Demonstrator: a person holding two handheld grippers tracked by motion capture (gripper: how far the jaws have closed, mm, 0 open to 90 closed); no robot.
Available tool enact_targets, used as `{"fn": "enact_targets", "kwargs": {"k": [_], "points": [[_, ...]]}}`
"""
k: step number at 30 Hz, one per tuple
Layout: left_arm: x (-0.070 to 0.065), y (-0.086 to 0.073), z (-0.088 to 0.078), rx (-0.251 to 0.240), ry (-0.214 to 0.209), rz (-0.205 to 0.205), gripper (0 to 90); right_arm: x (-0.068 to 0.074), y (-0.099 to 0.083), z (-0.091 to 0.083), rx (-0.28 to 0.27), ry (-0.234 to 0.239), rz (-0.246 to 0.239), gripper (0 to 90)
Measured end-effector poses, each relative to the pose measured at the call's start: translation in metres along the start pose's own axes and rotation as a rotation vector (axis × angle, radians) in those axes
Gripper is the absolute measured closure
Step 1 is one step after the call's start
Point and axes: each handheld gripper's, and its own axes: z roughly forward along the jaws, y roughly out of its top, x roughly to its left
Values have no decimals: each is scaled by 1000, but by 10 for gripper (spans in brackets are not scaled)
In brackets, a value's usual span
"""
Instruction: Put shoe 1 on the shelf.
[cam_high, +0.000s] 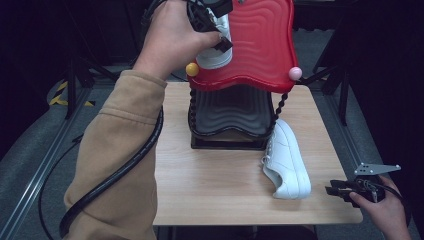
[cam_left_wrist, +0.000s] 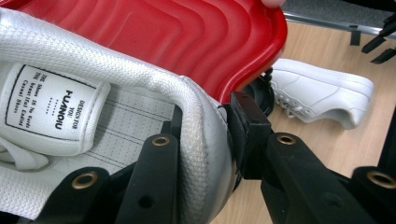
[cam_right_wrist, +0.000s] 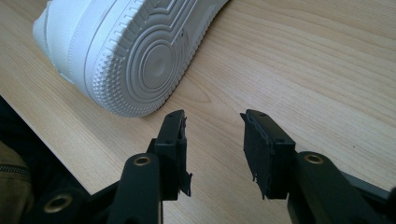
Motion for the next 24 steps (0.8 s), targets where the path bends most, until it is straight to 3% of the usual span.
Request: {"fn": "enact_targets", "kwargs": {"k": [4,11,13,24], "points": [[0,10,12,25,40,32,727,-1,0,2,3,1,-4,597],[-2,18,25,7,6,66,727,-1,-1,3,12,5,0,590],[-4,22,30,23,12,89,725,-1,-1,4,17,7,1,589],[-5,15,54,71,4,96,729,1,0,7,25,13,-9,584]]}}
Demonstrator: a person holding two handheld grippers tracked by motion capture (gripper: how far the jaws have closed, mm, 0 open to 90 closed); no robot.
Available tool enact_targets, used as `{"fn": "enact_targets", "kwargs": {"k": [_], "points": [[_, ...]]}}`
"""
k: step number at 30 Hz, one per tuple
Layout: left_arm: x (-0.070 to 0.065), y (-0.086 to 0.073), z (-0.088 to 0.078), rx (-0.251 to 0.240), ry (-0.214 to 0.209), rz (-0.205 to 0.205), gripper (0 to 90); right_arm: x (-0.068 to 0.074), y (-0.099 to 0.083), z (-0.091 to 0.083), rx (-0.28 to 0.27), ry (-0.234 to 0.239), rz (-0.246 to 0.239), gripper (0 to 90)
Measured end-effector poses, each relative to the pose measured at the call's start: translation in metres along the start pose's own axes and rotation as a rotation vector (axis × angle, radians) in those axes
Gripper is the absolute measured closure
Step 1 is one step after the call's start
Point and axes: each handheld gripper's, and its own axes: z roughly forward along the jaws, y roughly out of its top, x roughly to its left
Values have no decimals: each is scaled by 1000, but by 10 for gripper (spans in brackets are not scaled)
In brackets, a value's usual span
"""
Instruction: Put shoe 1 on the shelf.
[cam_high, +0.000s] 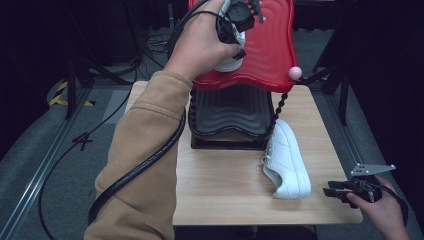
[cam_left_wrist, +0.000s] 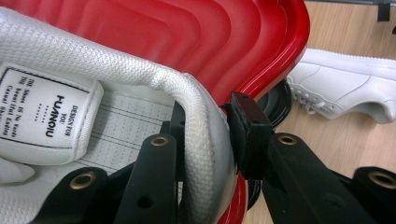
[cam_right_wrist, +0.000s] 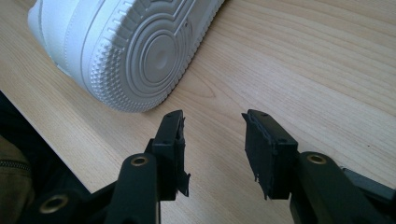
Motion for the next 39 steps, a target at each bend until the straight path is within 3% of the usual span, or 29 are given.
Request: {"fn": "enact_targets", "kwargs": {"k": [14,17,19,21,25,30,33,36,39], "points": [[-3,-1,17,44,-13,-6,710,1,1,0,-1,3,-6,581],[-2,-3,16,39,-28,-31,705,1,1,0,-1,3,-6,580],[-1,-4,16,20,-32,-51,674,1,1,0,-1,3,-7,579],[0,-5,14,7,-33,-85,536,2,1,0,-2,4,-7,579],[0,-8,5,-40,-60,-122,456,2,1,2,2,4,-11,575],[-3,-12,-8,-84,-59,-131,428,3,2,1,-1,5,-9,572],[-7,-13,-18,-147,-98,-140,405,3,3,2,-1,4,-13,572],[-17,-15,-30,-194,-101,-125,375,6,4,3,-1,7,-23,572],[-22,-18,-34,-210,-96,-117,371,7,5,3,-2,8,-25,572]]}}
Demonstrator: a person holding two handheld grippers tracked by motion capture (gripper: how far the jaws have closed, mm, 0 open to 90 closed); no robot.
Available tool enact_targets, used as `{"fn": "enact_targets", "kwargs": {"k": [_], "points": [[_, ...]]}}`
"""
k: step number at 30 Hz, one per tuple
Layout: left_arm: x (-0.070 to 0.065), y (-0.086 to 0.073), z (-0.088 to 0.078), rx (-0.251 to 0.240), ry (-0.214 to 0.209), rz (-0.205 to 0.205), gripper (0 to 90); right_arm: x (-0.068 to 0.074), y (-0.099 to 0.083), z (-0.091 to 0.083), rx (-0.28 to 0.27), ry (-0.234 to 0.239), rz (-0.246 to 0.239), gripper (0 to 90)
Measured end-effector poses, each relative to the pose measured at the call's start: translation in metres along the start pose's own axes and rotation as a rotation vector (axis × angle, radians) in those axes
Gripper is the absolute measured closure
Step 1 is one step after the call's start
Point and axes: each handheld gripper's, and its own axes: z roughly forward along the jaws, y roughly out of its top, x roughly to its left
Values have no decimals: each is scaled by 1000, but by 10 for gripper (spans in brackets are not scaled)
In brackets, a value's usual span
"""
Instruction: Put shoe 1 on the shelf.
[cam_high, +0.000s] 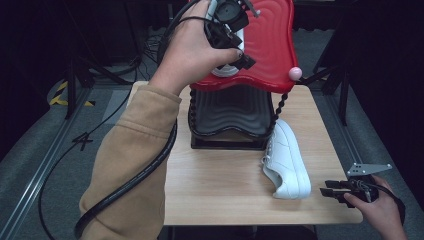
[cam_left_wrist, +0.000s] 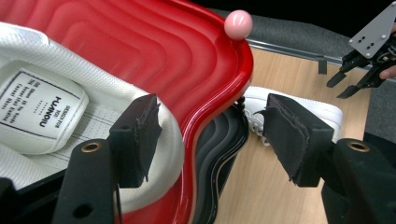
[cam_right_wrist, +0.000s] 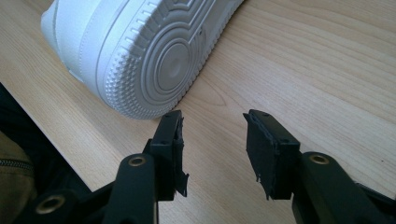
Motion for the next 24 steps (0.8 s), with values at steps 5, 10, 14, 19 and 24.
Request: {"fn": "enact_targets", "kwargs": {"k": [5,10,14,19,24], "points": [[-8,-14,-9,-85,-67,-9,390,2,1,0,0,2,-7,572],[-13,-28,-9,-127,-128,-10,389,2,2,1,3,4,-3,572],[-17,-37,-7,-143,-149,-8,385,3,2,2,7,4,-8,572],[-24,-49,-1,-142,-158,1,378,4,4,5,5,8,-18,572],[-32,-60,2,-151,-173,8,377,4,7,6,-1,7,-24,581]]}}
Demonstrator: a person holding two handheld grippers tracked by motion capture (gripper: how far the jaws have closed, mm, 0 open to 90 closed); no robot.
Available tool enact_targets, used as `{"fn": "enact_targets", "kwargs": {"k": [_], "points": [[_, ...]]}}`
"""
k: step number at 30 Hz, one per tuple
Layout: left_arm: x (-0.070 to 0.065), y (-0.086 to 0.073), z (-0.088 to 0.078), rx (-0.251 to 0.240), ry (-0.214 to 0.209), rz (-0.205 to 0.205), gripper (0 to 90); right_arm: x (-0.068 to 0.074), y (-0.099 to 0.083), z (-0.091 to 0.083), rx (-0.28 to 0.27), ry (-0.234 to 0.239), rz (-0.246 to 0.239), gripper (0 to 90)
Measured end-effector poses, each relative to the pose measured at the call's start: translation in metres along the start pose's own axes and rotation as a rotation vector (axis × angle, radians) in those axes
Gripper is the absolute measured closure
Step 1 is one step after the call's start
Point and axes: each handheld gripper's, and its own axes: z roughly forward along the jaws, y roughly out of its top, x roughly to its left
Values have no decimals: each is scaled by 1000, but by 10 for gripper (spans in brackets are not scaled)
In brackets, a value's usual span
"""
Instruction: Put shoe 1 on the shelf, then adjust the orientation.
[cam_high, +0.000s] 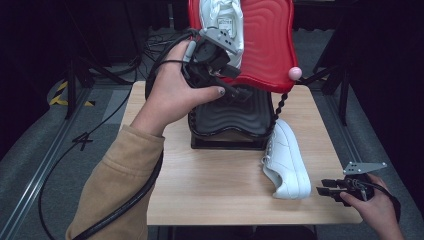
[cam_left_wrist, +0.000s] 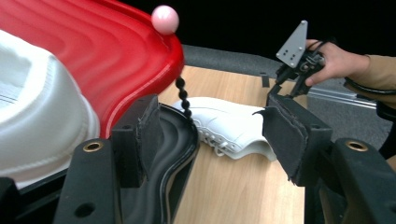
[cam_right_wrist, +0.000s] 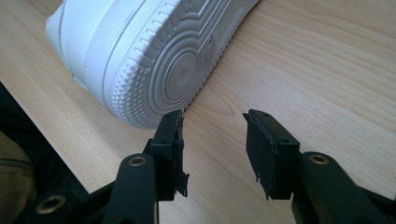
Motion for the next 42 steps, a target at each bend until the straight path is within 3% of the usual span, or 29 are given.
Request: {"fn": "enact_targets", "kwargs": {"k": [3,11,16,18,21,25,33,35,37,42], "points": [[-4,-10,5,2,0,-6,377,1,3,-2,-18,0,-4,597],[-20,-41,19,10,21,-7,375,7,10,-10,-61,36,-17,752],[-29,-63,34,16,28,-5,372,9,16,-12,-78,52,-30,762],[-33,-77,43,23,35,-13,371,11,19,-12,-84,57,-33,761],[-38,-100,56,9,-6,-50,370,11,21,-13,-90,60,-37,761],[-42,-122,64,-6,-30,-87,362,12,24,-13,-94,64,-43,754],[-53,-155,74,-50,-23,-116,353,15,27,-15,-113,77,-47,769],[-52,-159,75,-47,-32,-123,353,16,27,-14,-116,76,-53,771],[-51,-164,77,7,-4,-111,353,18,28,-13,-114,80,-56,787],[-48,-172,76,16,15,-135,350,24,32,-14,-134,96,-86,826]]}}
